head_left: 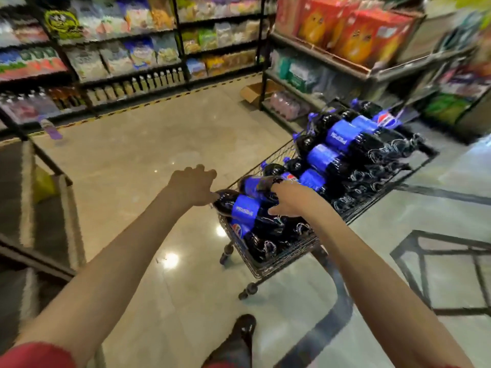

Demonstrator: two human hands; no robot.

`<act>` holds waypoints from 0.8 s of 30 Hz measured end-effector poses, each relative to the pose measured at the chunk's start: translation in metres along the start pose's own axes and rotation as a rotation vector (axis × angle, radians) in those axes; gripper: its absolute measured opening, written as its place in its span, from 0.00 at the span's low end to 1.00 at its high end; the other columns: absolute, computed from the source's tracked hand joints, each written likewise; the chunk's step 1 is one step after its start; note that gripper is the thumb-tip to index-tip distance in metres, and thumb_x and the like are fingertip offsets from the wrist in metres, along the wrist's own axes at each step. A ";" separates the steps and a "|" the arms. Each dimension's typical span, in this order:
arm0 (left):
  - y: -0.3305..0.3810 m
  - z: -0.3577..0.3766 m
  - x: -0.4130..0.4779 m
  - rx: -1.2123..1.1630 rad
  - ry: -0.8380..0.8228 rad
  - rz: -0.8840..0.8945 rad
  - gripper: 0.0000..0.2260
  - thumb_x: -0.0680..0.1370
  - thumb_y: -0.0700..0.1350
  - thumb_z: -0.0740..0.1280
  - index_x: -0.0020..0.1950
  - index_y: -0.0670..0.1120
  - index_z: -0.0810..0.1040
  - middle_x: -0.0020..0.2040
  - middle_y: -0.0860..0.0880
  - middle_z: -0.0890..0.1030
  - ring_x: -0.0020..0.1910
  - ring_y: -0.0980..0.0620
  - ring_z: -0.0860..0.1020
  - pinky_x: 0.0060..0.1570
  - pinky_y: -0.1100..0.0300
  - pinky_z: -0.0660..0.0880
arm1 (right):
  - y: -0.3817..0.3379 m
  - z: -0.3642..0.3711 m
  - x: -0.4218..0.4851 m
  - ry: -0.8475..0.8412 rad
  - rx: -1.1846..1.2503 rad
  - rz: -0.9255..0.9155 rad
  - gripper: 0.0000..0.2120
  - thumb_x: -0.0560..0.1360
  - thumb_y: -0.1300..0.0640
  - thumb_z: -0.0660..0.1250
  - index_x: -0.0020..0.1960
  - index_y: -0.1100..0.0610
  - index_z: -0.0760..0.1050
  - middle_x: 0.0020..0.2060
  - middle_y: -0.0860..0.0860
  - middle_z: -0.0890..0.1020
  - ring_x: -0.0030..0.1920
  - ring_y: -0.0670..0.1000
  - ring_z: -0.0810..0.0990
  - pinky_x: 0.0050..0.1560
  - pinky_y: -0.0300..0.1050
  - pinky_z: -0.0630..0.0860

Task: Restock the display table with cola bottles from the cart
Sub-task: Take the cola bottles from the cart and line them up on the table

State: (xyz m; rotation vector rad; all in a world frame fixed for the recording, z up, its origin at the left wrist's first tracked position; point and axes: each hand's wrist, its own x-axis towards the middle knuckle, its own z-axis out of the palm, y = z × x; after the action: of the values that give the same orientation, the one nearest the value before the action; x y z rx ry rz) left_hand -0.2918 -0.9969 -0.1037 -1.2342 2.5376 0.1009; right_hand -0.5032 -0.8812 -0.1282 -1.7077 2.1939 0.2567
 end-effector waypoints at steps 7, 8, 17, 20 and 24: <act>0.077 -0.014 0.090 0.010 -0.011 0.188 0.27 0.80 0.62 0.63 0.74 0.50 0.67 0.65 0.45 0.73 0.63 0.42 0.75 0.52 0.53 0.69 | 0.093 -0.009 0.013 -0.065 0.007 0.191 0.31 0.78 0.42 0.68 0.75 0.56 0.66 0.70 0.58 0.72 0.68 0.62 0.72 0.64 0.56 0.73; 0.086 -0.018 0.100 0.013 -0.007 0.206 0.26 0.80 0.62 0.63 0.74 0.49 0.67 0.65 0.44 0.74 0.62 0.42 0.76 0.51 0.54 0.69 | 0.104 -0.011 0.017 -0.070 0.010 0.202 0.31 0.78 0.42 0.68 0.74 0.56 0.66 0.69 0.58 0.72 0.67 0.62 0.73 0.64 0.56 0.74; 0.146 -0.048 0.194 0.022 0.026 0.282 0.24 0.81 0.58 0.63 0.73 0.49 0.68 0.64 0.45 0.74 0.62 0.42 0.76 0.50 0.53 0.70 | 0.189 -0.048 0.065 -0.018 0.012 0.301 0.31 0.77 0.42 0.69 0.73 0.57 0.67 0.68 0.60 0.71 0.68 0.63 0.72 0.65 0.57 0.73; 0.167 -0.055 0.219 0.041 0.022 0.313 0.23 0.81 0.58 0.63 0.73 0.49 0.68 0.64 0.45 0.76 0.61 0.43 0.76 0.46 0.54 0.68 | 0.213 -0.056 0.070 0.013 0.027 0.329 0.33 0.77 0.41 0.69 0.74 0.57 0.66 0.70 0.60 0.70 0.69 0.63 0.71 0.66 0.58 0.73; 0.197 -0.063 0.251 0.011 0.062 0.334 0.21 0.80 0.58 0.64 0.70 0.49 0.71 0.61 0.46 0.77 0.58 0.43 0.77 0.45 0.54 0.67 | 0.246 -0.064 0.077 0.097 0.035 0.347 0.30 0.78 0.42 0.68 0.73 0.56 0.68 0.68 0.58 0.73 0.67 0.61 0.74 0.61 0.57 0.74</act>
State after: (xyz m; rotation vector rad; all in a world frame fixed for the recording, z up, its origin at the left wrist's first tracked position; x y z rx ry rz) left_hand -0.6054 -1.0755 -0.1370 -0.8107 2.7715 0.1252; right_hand -0.7672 -0.9092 -0.1150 -1.3383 2.5446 0.2219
